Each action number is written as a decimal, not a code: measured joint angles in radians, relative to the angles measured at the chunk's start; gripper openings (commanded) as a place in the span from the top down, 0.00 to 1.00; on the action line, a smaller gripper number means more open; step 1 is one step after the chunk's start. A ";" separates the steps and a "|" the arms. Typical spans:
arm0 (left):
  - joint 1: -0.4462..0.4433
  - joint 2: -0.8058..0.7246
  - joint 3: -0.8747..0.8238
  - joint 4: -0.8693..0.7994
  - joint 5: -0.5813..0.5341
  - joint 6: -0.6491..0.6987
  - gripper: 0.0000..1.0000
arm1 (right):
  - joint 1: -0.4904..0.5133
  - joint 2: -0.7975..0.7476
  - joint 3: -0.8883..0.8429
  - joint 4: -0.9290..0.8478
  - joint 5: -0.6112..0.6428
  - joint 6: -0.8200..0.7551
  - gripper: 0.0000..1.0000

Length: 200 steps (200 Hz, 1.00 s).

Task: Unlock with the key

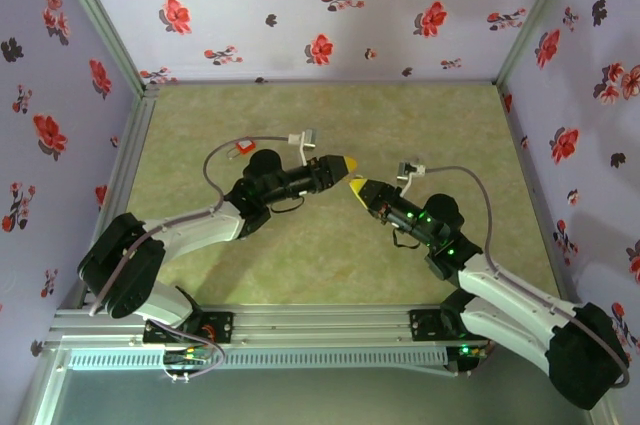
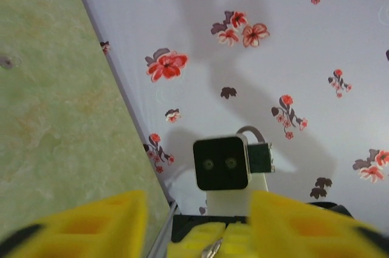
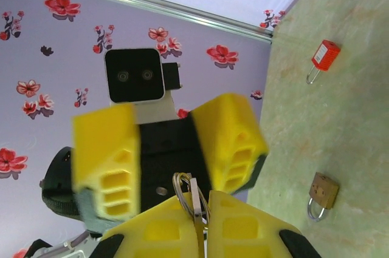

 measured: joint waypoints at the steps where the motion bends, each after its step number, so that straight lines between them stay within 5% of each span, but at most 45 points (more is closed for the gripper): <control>1: 0.002 -0.001 -0.001 0.000 0.000 -0.001 0.20 | 0.000 -0.001 0.000 -0.003 0.000 -0.002 1.00; 12: 0.034 -0.017 -0.024 -0.002 -0.008 -0.012 0.08 | 0.000 -0.013 0.000 -0.026 0.000 -0.005 1.00; 47: 0.137 -0.186 -0.059 -0.169 -0.053 0.025 0.03 | 0.000 -0.051 0.001 -0.103 0.000 -0.031 1.00; 112: 0.175 -0.499 0.187 -1.097 -0.317 0.462 0.00 | 0.000 -0.061 0.059 -0.279 0.002 -0.095 1.00; 150: 0.177 -0.439 0.179 -1.460 -0.419 0.586 0.01 | 0.000 -0.030 0.109 -0.344 0.001 -0.134 1.00; 200: 0.177 -0.222 0.161 -1.632 -0.531 0.660 0.02 | 0.000 0.012 0.119 -0.366 0.001 -0.134 1.00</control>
